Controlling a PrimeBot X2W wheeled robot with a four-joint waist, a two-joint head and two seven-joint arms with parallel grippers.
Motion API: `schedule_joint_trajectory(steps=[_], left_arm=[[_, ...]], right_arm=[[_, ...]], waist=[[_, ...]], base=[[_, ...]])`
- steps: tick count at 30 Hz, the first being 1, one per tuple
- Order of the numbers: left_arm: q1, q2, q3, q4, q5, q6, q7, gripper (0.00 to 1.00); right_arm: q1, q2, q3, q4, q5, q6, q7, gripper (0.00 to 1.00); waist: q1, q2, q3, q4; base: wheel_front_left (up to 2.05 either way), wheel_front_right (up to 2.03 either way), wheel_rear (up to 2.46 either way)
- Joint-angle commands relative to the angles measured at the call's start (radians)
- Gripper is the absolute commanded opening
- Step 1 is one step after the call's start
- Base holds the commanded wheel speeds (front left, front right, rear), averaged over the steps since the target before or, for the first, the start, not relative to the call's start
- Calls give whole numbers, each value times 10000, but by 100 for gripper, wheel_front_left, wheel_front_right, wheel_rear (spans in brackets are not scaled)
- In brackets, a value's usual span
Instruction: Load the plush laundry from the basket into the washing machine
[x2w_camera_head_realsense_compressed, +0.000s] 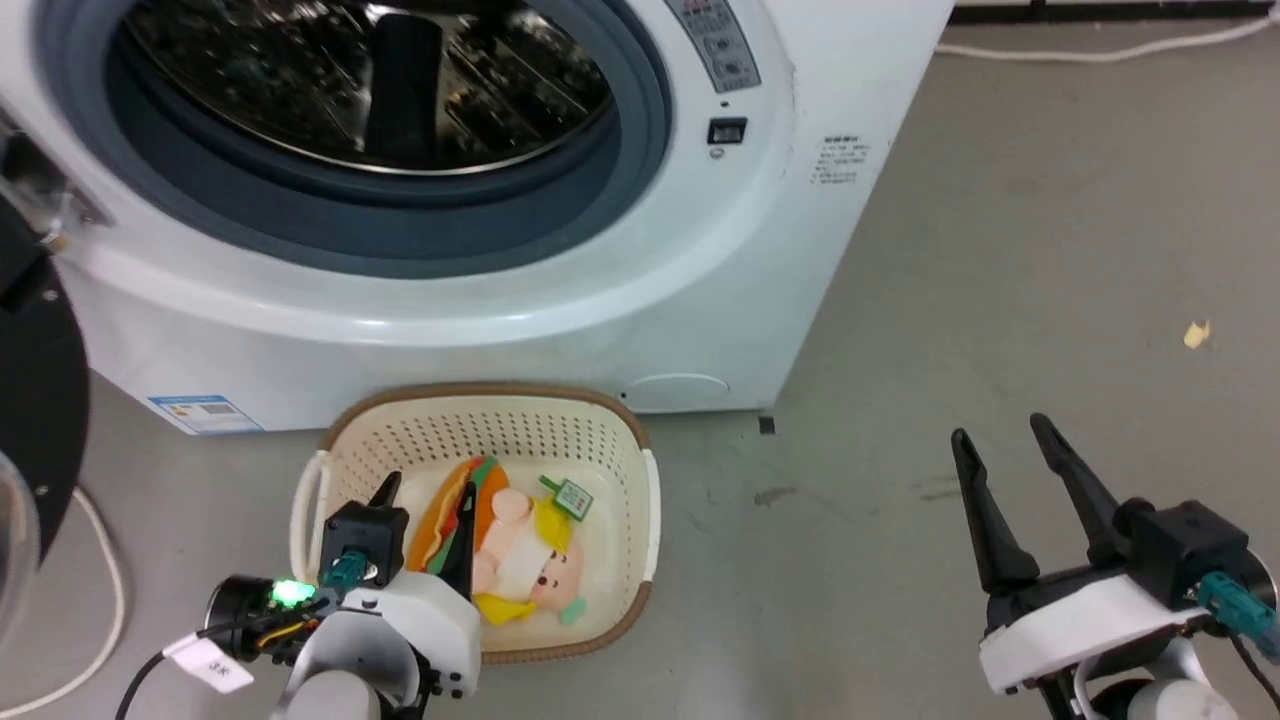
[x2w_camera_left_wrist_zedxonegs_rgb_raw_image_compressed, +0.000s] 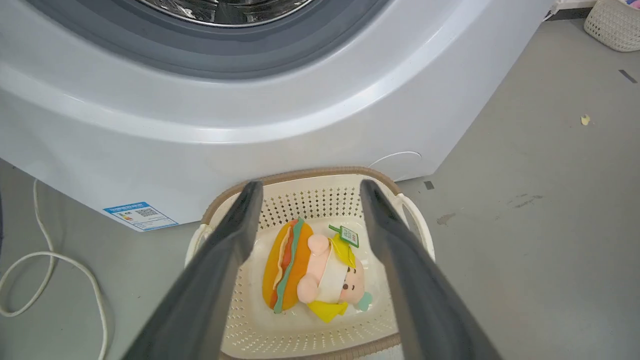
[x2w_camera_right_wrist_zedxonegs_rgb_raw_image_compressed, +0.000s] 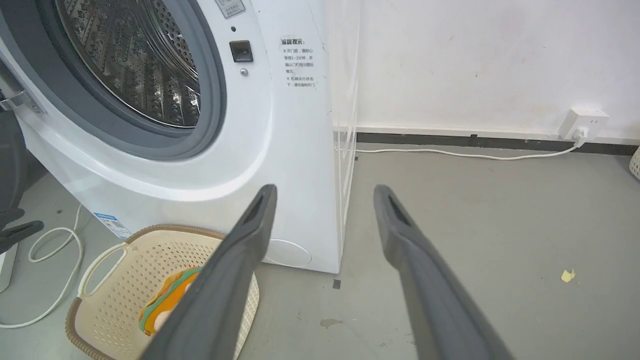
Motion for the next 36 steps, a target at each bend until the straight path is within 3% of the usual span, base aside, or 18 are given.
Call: schedule_joint_trajectory(steps=[1, 17, 36], left_arm=[[-296, 145, -55, 260, -79, -61, 40, 100], [-1876, 921, -396, 2405, -333, -278, 685, 100], [-4088, 1705, -1202, 4809, -393, -494, 1209, 100]], right_arm=[[-227, 1, 4, -51, 150, -3, -122, 100], [-619, 2, 142, -505, 687, -5, -456, 100], [-974, 2, -56, -1149, 1091, -6, -852, 100]], waist=[[-2, -1, 325, -210], [-2, -1, 1995, -860], [-2, -1, 3932, -1179]], base=[[0, 0, 0], [0, 0, 0], [0, 0, 0]])
